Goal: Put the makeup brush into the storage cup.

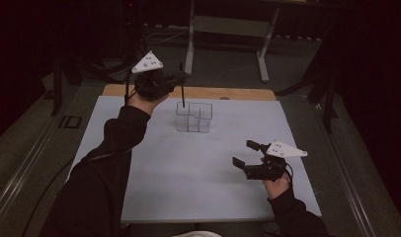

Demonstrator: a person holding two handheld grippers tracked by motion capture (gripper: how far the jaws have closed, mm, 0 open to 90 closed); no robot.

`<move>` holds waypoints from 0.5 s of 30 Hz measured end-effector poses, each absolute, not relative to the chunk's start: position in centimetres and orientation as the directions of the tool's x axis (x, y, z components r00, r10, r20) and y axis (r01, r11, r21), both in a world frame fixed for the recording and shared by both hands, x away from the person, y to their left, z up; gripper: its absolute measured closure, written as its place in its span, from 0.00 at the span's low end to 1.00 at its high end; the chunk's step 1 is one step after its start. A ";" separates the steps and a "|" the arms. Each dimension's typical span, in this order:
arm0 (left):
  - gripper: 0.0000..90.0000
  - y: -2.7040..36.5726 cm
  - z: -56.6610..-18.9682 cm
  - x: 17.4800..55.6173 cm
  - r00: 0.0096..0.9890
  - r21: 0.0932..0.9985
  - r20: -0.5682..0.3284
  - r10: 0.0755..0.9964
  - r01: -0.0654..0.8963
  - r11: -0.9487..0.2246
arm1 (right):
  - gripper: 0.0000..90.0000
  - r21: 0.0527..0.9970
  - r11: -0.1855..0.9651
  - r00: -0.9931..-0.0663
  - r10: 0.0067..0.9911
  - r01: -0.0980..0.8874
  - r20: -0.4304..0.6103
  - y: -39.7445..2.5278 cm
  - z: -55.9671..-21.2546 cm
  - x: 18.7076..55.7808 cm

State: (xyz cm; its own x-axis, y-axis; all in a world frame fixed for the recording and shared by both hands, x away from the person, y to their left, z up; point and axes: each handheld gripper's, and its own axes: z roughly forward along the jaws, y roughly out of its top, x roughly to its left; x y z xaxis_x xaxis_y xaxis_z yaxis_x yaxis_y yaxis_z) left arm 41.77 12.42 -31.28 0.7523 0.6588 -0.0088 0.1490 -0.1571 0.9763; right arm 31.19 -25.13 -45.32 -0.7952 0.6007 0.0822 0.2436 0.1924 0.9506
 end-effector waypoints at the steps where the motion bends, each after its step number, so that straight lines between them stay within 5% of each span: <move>1: 0.96 12.3 -31.3 42.0 0.746 0.976 -0.001 0.666 0.146 -0.162 | 0.15 0.950 0.192 -0.795 0.601 0.244 0.083 -25.1 -45.3 31.2; 15: 0.96 11.8 -31.9 44.3 0.708 0.976 0.006 0.707 0.149 -0.158 | 0.15 0.956 0.168 -0.794 0.601 0.242 0.096 -25.4 -45.4 31.2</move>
